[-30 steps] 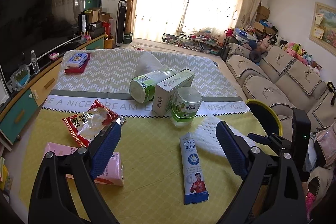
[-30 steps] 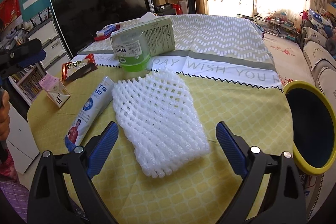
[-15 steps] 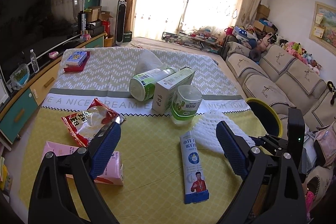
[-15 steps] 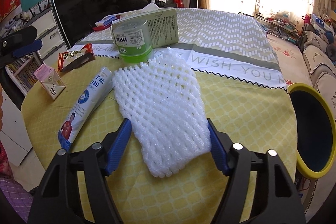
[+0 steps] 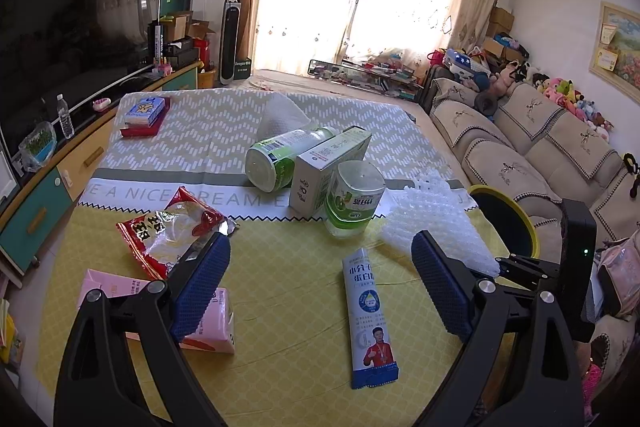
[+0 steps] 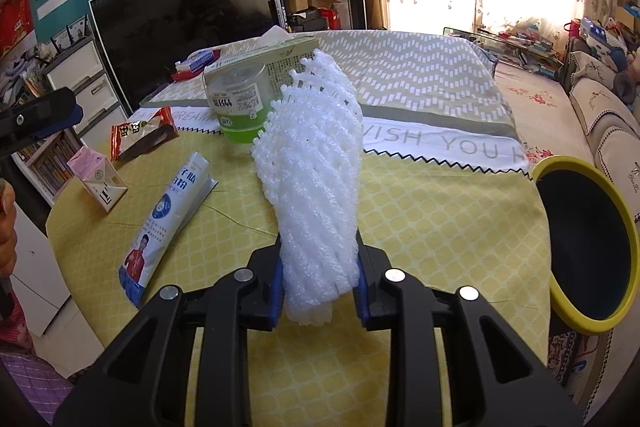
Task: Collect trash
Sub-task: 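Carry the foam net over the yellow bin and open the right tool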
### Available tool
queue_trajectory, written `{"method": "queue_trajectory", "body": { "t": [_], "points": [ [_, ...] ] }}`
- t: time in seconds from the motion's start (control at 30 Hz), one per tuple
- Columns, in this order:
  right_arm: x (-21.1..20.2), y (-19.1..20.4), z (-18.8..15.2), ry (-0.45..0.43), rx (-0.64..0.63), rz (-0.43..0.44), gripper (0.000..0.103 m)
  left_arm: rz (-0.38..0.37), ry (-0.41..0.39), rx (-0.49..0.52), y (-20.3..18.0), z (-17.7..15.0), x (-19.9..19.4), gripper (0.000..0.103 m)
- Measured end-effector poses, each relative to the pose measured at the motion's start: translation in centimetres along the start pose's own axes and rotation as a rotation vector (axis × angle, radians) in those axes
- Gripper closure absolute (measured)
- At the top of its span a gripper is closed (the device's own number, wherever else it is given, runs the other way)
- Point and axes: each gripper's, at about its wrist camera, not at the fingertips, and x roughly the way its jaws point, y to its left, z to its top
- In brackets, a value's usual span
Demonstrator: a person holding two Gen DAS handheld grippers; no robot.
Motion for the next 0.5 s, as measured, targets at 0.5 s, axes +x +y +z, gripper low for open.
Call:
{"method": "queue_trajectory", "body": {
  "t": [0.5],
  "points": [
    [-2.5,-8.4,-0.7,-0.061,0.228,-0.166,0.077,0.005,0.032,0.038,-1.2,-0.5,1.4,0.012]
  ]
}}
